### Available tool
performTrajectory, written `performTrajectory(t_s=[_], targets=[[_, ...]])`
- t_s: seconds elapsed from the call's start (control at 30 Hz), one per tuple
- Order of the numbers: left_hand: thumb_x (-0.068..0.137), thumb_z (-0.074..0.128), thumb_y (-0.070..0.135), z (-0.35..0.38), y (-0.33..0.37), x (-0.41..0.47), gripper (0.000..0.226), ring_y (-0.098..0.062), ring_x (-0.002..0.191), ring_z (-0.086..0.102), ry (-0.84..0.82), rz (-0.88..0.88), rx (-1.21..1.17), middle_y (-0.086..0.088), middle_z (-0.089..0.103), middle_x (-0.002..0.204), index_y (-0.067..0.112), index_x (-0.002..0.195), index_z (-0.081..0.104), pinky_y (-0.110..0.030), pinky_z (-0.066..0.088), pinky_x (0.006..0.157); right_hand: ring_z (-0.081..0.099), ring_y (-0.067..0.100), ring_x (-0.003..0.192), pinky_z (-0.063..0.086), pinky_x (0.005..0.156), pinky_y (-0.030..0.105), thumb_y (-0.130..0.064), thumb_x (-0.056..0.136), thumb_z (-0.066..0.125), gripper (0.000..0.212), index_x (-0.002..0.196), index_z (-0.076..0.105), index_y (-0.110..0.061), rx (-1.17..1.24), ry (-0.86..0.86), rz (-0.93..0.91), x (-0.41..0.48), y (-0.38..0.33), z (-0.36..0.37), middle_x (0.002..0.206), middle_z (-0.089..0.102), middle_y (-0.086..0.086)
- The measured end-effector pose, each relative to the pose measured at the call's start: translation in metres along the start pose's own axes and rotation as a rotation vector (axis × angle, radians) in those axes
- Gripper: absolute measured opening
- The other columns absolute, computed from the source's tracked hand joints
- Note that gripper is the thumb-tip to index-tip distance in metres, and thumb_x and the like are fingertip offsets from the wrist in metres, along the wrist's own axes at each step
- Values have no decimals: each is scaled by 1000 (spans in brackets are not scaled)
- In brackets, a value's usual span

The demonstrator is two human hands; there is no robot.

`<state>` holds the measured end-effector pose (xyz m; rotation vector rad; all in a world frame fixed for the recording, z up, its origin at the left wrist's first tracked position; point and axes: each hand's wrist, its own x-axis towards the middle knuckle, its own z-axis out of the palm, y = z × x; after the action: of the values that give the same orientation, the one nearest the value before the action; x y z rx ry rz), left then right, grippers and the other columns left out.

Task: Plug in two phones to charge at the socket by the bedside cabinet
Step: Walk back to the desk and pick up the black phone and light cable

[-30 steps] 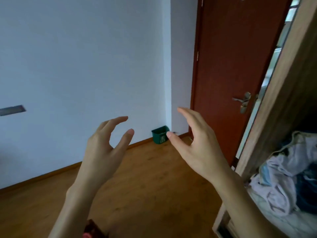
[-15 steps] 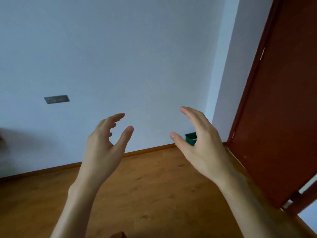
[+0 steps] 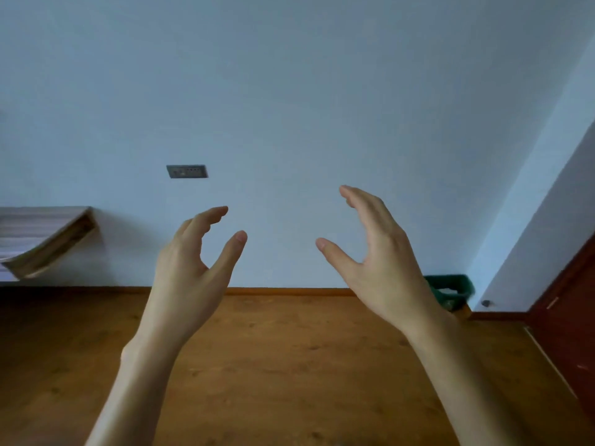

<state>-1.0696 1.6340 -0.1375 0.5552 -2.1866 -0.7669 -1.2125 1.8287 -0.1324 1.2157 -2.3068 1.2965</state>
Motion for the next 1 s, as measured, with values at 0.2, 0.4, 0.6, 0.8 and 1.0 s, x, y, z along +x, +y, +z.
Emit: performTrajectory(t_s=[0.2,0.4,0.6,0.8,1.0], targets=[[92,53,58,23,-39,71,54,-10,131,50,84,-75,74,9,57,143,33,141,52,-39,44,105,33,1,141,25,110,15,-39,94,65,68,151,32,-26,82,-73,-76,94,47,57,154,37,-12],[90,51,62,35,-62,139,62,-20,133,52,209,-178,143,2,56,145,31,144,48,-53,46,107,32,6,143,28,114,22,-44,95,60,64,151,33,-27,162,-195,-153,187,77,106,154,37,-12],[91,37,75,32,-95,182,76,-17,141,44,298,-265,215,2,53,150,26,148,46,-51,40,113,28,4,145,27,115,22,-50,96,54,65,153,31,-28,263,-295,-221,254,88,161,157,34,-13],[93,38,70,28,-139,211,75,-20,150,30,295,-367,361,-1,41,159,24,153,39,-55,31,119,22,6,149,24,119,28,-53,96,50,69,155,27,-27,271,-406,-293,305,83,227,162,27,-11],[86,37,73,-3,-202,243,87,-24,152,26,332,-463,387,-2,30,165,27,159,22,-54,29,119,16,11,152,28,120,40,-62,93,45,71,154,23,-34,293,-509,-327,343,56,309,164,19,-13]])
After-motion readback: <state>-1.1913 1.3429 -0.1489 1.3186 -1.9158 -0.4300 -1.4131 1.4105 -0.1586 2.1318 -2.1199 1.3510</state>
